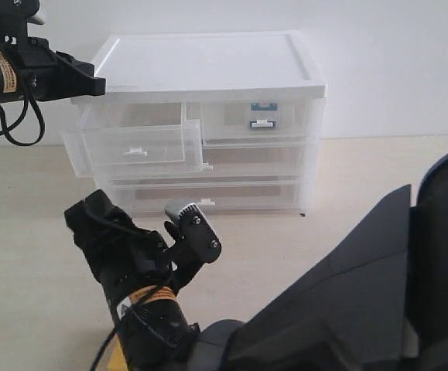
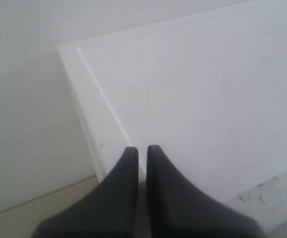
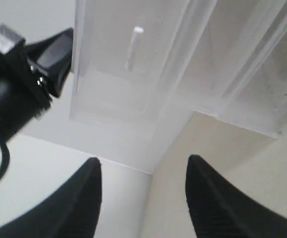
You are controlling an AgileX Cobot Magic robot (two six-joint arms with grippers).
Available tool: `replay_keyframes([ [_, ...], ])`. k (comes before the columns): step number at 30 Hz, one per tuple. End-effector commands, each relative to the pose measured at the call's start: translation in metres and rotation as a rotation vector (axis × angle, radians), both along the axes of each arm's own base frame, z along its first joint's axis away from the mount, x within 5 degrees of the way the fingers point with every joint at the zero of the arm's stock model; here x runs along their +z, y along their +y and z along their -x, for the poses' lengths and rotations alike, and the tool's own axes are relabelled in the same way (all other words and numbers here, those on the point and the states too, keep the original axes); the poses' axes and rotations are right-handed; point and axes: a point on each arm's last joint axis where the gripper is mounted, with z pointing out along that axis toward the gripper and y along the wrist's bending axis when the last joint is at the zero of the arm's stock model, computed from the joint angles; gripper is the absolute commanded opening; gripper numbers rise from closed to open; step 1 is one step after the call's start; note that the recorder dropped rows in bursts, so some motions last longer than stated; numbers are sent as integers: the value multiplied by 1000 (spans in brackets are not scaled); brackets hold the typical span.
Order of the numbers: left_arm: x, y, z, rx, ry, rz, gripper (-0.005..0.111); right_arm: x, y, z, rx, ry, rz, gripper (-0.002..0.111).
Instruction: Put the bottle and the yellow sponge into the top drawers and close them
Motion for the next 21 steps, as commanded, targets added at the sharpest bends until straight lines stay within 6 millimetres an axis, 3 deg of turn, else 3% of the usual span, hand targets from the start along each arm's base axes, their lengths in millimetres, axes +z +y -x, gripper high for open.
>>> replay_keyframes([
  [1, -2, 3, -1, 25, 17, -1, 4, 13, -14, 11, 128, -213, 263, 49],
  [4, -2, 3, -1, 25, 17, -1, 4, 33, -22, 13, 188, -367, 428, 49],
  [7, -2, 3, -1, 23, 16, 0, 4, 55, -26, 17, 362, -480, 886, 49],
  [9, -2, 3, -1, 23, 16, 0, 4, 67, -35, 20, 480, -490, 1087, 49],
  [12, -2, 3, -1, 25, 17, -1, 4, 82, -56, 16, 612, -435, 1223, 49],
  [18, -2, 3, -1, 24, 17, -3, 4, 139, -104, -32, 867, -256, 1410, 49],
  [21, -2, 3, -1, 19, 12, -16, 4, 185, -112, -50, 940, -441, 1518, 44],
])
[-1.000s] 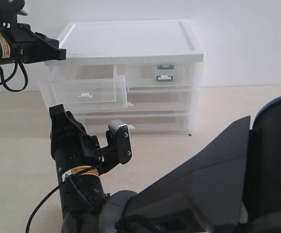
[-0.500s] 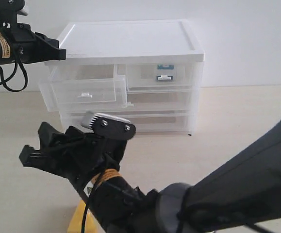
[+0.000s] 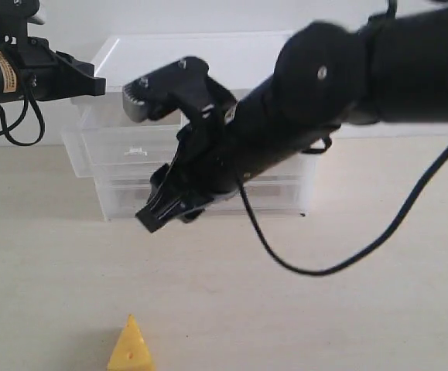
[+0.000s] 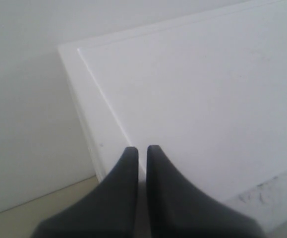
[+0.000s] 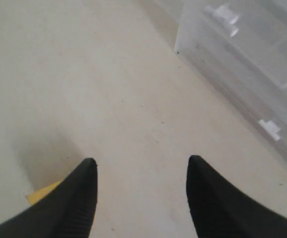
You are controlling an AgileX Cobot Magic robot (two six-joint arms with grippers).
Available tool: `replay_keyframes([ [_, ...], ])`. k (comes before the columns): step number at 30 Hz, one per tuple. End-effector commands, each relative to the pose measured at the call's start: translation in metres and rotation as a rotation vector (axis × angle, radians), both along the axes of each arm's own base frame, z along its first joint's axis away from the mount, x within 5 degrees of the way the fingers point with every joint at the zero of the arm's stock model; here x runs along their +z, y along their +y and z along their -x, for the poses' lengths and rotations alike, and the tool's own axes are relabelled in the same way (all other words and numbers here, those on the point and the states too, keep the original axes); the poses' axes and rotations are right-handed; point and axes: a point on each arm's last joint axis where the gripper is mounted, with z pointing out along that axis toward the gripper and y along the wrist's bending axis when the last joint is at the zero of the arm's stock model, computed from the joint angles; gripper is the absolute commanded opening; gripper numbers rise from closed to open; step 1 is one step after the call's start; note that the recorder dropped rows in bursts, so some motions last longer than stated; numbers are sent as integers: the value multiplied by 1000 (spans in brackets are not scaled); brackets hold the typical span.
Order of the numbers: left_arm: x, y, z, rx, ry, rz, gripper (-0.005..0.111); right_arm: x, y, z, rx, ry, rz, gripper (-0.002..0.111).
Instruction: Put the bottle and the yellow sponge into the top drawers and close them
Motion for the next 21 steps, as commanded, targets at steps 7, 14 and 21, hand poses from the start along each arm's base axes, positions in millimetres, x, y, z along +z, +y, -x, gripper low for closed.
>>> replay_keyframes([
  [7, -2, 3, -1, 19, 12, -16, 4, 87, 6, -31, 236, -146, 73, 43],
  [14, -2, 3, -1, 24, 15, -18, 4, 82, 36, -67, 321, -175, 165, 43],
  [21, -2, 3, -1, 24, 15, -18, 4, 69, 46, -85, 372, -185, 272, 43],
])
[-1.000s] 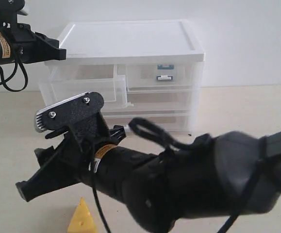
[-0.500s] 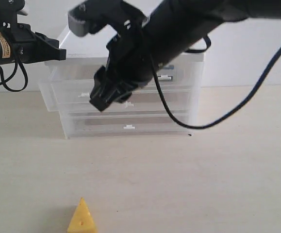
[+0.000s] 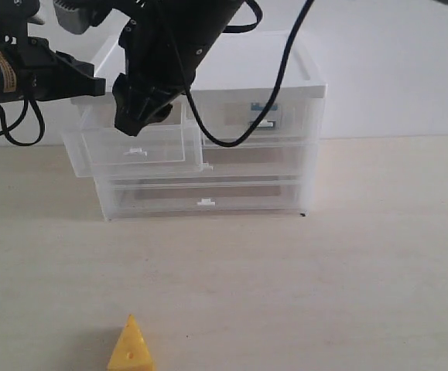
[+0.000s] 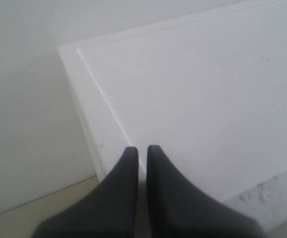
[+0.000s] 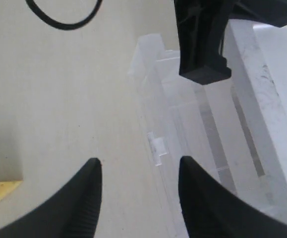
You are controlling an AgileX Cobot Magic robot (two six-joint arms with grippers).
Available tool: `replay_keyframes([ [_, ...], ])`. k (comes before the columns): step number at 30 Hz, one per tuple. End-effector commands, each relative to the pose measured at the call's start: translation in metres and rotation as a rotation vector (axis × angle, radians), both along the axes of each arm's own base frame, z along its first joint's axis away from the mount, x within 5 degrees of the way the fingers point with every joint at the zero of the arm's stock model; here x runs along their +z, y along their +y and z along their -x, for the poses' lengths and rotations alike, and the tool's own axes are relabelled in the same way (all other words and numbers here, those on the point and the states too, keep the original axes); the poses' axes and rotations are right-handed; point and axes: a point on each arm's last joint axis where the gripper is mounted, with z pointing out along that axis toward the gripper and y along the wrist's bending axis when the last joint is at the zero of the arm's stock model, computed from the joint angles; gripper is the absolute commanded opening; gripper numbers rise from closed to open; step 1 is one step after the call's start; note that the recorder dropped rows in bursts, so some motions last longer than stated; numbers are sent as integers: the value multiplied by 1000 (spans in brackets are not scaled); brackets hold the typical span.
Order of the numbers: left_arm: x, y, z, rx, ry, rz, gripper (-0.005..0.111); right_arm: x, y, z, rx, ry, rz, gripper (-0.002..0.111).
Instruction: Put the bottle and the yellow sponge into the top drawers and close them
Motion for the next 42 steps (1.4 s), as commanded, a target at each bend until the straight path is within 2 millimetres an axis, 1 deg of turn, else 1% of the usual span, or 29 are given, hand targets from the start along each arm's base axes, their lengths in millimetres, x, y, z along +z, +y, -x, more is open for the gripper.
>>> replay_keyframes([
  [1, -2, 3, -1, 26, 17, -12, 4, -6, 1, -7, 42, -20, 60, 43],
  [4, -2, 3, -1, 24, 16, -11, 4, -11, 3, -10, 68, -44, 80, 43],
  [9, -2, 3, -1, 24, 16, -11, 4, -16, 3, -18, 62, -105, 111, 43],
  [14, -2, 3, -1, 24, 16, -11, 4, -20, 6, -24, 53, -155, 101, 43],
  [18, -2, 3, -1, 24, 16, -11, 4, -29, 8, -30, 51, -158, 122, 43],
  [25, -2, 3, -1, 24, 16, -11, 4, -37, 4, -39, 32, -162, 124, 43],
  [32, -2, 2, -1, 18, 12, -8, 4, -52, 2, -51, 16, -159, 138, 42],
  [34, -2, 2, -1, 18, 12, -8, 4, -55, 2, -52, 19, -155, 143, 36],
  [41, -2, 2, -1, 16, 9, -15, 4, -56, 5, -55, 10, -181, 122, 2],
  [42, -2, 2, -1, 16, 9, -15, 4, -56, 5, -55, 10, -181, 122, 0],
])
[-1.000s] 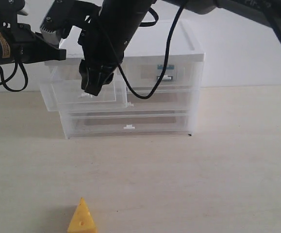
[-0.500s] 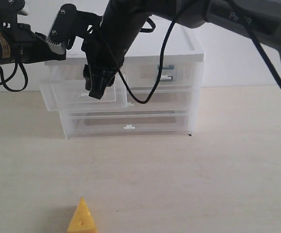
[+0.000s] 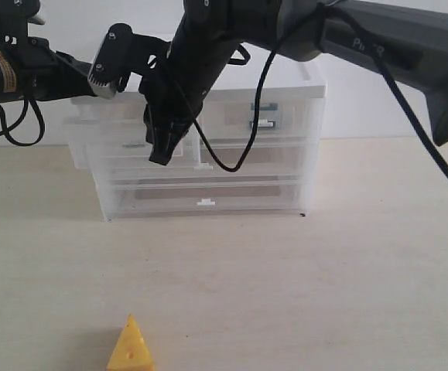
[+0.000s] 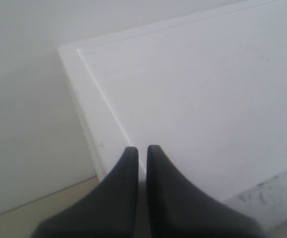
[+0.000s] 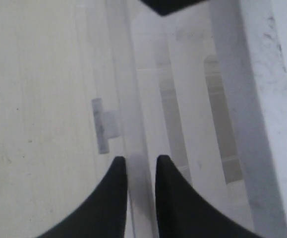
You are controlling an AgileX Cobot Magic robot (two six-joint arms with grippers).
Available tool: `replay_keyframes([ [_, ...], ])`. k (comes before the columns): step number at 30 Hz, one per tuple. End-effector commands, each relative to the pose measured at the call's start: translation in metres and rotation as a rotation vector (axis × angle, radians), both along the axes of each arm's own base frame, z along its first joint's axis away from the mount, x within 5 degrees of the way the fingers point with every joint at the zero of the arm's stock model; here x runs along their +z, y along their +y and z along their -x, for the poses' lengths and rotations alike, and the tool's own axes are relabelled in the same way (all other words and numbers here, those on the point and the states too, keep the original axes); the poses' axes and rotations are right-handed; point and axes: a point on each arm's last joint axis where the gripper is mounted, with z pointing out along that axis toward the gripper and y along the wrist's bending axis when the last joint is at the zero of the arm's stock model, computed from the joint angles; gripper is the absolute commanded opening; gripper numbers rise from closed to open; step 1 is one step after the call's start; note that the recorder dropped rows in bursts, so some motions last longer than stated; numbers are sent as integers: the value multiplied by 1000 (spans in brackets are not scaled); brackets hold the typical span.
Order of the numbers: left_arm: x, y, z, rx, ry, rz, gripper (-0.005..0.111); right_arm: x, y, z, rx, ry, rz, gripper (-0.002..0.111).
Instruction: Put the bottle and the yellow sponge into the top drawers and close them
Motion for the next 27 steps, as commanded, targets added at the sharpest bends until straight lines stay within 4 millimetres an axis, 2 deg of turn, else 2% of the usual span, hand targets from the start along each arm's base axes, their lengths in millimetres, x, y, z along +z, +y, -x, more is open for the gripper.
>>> replay_keyframes([
  [1, -2, 2, -1, 18, 11, -11, 4, 3, -2, -4, -9, -30, -9, 0],
  [9, -2, 2, -1, 12, 5, -28, 4, 0, -8, 4, 43, 38, 78, 0],
  [17, -2, 2, -1, 12, 5, -28, 4, 10, -13, 21, 200, 99, 144, 0],
  [27, -2, 2, -1, 12, 5, -28, 4, 9, -11, 28, 187, 169, 123, 0],
])
